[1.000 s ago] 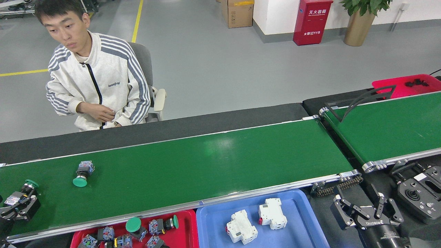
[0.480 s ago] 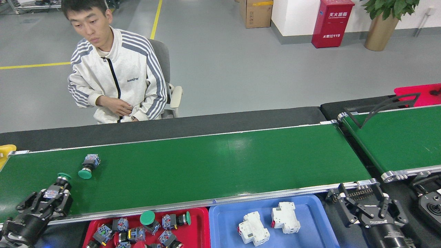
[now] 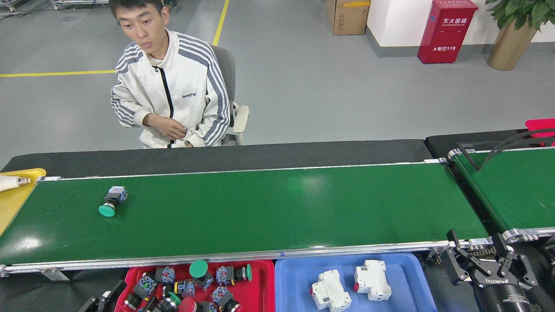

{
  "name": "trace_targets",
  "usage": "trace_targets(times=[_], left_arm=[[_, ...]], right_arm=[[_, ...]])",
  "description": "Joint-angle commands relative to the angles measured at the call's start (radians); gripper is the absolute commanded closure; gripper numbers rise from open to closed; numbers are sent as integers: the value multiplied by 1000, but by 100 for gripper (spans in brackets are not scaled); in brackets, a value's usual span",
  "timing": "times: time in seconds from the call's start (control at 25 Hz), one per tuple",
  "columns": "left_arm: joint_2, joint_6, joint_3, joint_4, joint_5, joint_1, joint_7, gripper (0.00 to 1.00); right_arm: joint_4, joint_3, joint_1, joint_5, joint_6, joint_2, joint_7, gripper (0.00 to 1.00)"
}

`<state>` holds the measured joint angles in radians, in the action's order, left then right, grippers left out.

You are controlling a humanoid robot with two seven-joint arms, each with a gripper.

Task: Pick switch part from conveyor to tray

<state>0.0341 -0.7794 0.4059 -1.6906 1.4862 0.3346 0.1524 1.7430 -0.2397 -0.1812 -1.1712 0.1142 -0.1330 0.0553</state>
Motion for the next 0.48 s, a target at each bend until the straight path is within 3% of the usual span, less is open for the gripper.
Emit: trace_targets(times=[0.0,0.16,0.2,0.24,0.32,0.44], left_arm=[[-5,-6,31,-12,0,-11,4,0],[-13,-5,88,3,0,-55,3,0],[0,115,90,22,2,-69,3,0],[24,169,93,55,2,-75,3,0],[75,161,111,111,-7,-77,1,0],[101,157,120,154,-10,-86,-1,0]], right_arm=[[16,-3,-8,-1,5,1,-11,0],[15,-4,-14,-1,4,6,-6,0],[15,-4,-20,-1,5,4,-6,0],[16,-4,-29,-1,5,4,-8,0],[16,-6,-40,-1,5,6,-9,0],[18,-6,-52,-1,8,7,-9,0]])
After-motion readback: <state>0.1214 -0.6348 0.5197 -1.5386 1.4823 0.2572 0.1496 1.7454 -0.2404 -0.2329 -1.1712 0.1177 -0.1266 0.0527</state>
